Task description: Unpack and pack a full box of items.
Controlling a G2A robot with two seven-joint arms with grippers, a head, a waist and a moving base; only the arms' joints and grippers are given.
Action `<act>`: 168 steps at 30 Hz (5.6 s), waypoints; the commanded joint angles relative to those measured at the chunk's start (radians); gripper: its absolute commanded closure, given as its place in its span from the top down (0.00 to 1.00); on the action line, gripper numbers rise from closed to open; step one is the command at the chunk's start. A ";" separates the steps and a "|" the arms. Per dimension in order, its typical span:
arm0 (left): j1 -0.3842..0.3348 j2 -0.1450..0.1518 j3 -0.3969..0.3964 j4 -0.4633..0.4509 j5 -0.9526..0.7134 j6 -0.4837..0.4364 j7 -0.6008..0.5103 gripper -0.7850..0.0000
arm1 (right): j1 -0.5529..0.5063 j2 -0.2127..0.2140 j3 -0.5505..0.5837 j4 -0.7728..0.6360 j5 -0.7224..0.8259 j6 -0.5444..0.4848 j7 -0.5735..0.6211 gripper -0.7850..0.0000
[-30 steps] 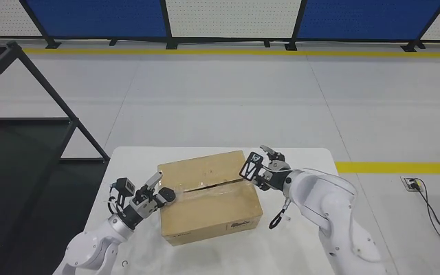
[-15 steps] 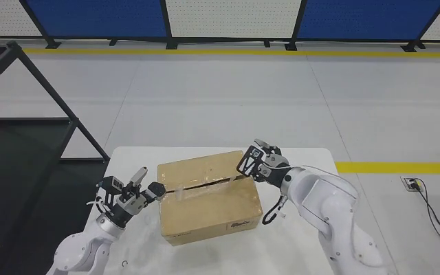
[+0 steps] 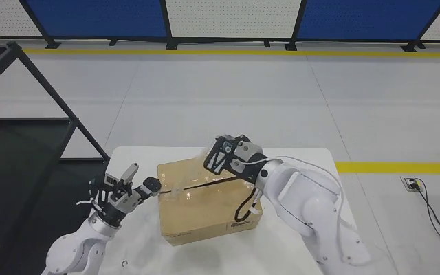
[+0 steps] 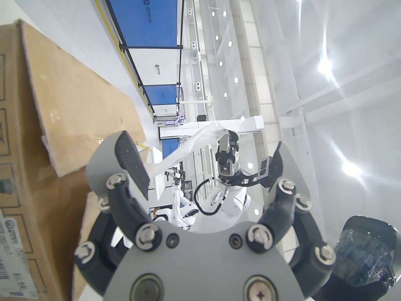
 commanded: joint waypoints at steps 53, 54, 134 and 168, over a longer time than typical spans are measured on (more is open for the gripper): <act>-0.036 -0.006 0.080 0.025 0.182 0.012 0.020 1.00 | 0.050 -0.026 -0.012 -0.070 0.002 0.060 -0.035 0.00; -0.035 -0.006 0.081 0.022 0.194 0.010 0.021 1.00 | 0.052 -0.027 -0.013 -0.069 0.001 0.060 -0.033 0.00; -0.025 -0.009 -0.032 -0.010 0.144 -0.084 -0.022 0.00 | -0.047 -0.019 0.174 -0.105 0.004 -0.031 -0.169 1.00; -0.122 0.029 -0.098 -0.096 0.437 0.061 0.054 0.00 | -0.216 0.037 0.364 -0.109 0.164 -0.022 -0.131 1.00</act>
